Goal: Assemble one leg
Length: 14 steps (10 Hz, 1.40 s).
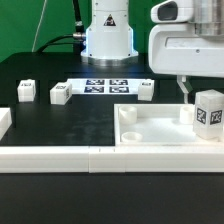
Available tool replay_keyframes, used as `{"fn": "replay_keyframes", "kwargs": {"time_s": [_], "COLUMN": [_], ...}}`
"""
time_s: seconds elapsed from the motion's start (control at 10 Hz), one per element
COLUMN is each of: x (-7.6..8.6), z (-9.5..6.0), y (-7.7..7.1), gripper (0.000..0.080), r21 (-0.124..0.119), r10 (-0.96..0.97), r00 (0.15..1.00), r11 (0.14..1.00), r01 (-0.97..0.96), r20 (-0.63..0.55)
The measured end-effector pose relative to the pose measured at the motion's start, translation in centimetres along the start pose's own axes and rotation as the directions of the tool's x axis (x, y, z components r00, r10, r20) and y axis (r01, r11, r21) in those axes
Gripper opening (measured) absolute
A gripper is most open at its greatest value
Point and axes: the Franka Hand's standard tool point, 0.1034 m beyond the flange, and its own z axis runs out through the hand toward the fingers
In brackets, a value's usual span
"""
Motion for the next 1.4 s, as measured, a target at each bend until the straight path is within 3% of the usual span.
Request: {"fn": "replay_keyframes", "kwargs": {"time_s": [0.2,0.5,0.8,0.9,1.0,1.1,1.4], "x": [0.63,0.6,0.67,0.65,0.66,0.67,0.71], "z": [0.23,0.29,0.29,0.29,0.29,0.29,0.29], "y": [0.29,0.28,0.38,0.36,0.37,0.37,0.43], "gripper": [0.0647,0.0649,0.0649,0.0509,0.0509,0.0301,0.0292], "r21": [-0.012,-0.049,-0.049,-0.048,-0.048,-0.048,-0.049], "r10": [-0.259,-0.555,-0.691,-0.685,-0.684,-0.684,-0.667], "r00": [0.966,0.832,0.723,0.729,0.729,0.729,0.745], "r11": [0.966,0.831,0.722,0.728,0.728,0.728,0.744], "r01": [0.259,0.554,0.69,0.684,0.684,0.684,0.666], "r20": [-0.004,0.001,0.009,0.009,0.009,0.009,0.007]}}
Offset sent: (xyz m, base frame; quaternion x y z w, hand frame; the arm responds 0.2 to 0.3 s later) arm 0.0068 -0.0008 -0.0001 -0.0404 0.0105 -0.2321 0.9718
